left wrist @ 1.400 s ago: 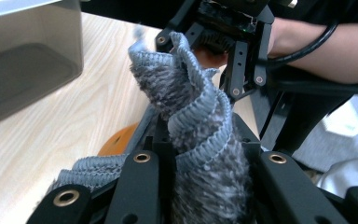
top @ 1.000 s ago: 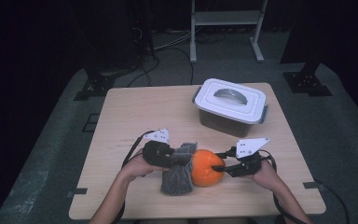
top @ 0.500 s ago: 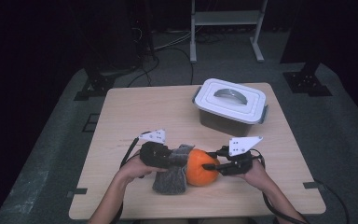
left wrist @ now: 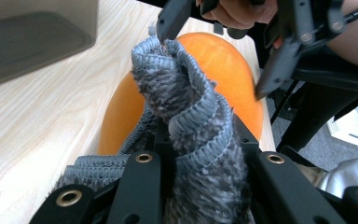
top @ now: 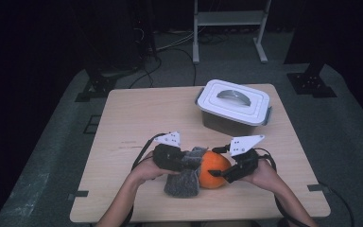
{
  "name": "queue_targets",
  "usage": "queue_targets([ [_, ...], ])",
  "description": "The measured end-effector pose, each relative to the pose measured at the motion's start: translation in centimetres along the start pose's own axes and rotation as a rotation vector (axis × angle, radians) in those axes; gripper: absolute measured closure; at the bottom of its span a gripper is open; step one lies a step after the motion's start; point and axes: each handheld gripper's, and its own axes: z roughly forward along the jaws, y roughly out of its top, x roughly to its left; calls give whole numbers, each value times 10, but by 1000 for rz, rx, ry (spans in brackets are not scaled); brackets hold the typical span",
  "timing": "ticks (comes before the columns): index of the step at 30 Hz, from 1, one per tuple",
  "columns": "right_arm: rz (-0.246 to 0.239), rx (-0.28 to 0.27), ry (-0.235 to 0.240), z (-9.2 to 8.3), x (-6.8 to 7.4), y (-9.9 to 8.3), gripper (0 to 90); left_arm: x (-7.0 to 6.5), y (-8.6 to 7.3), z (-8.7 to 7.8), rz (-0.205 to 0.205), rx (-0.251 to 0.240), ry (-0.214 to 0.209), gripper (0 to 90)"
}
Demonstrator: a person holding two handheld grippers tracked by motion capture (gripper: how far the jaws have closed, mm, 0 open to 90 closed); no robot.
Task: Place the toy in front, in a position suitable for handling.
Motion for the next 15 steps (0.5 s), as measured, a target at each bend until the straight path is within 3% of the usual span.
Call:
queue_targets([
  [2, 37, 6, 9, -1, -3, -6, 333, 3, -3, -3, -13, -14, 1, 704],
  [5, 34, 1, 29, -6, -6, -15, 432, 5, -8, -3, -33, -27, -3, 703],
  [9, 9, -33, 37, -6, -1, -19, 572, 6, -12, 3, -62, -65, -53, 703],
  [11, 10, -60, 41, -5, -1, -18, 592, 8, -13, -2, -72, -73, -55, 706],
  [15, 10, -116, 49, 0, -5, -10, 610, 6, -7, -18, -43, -77, -29, 707],
])
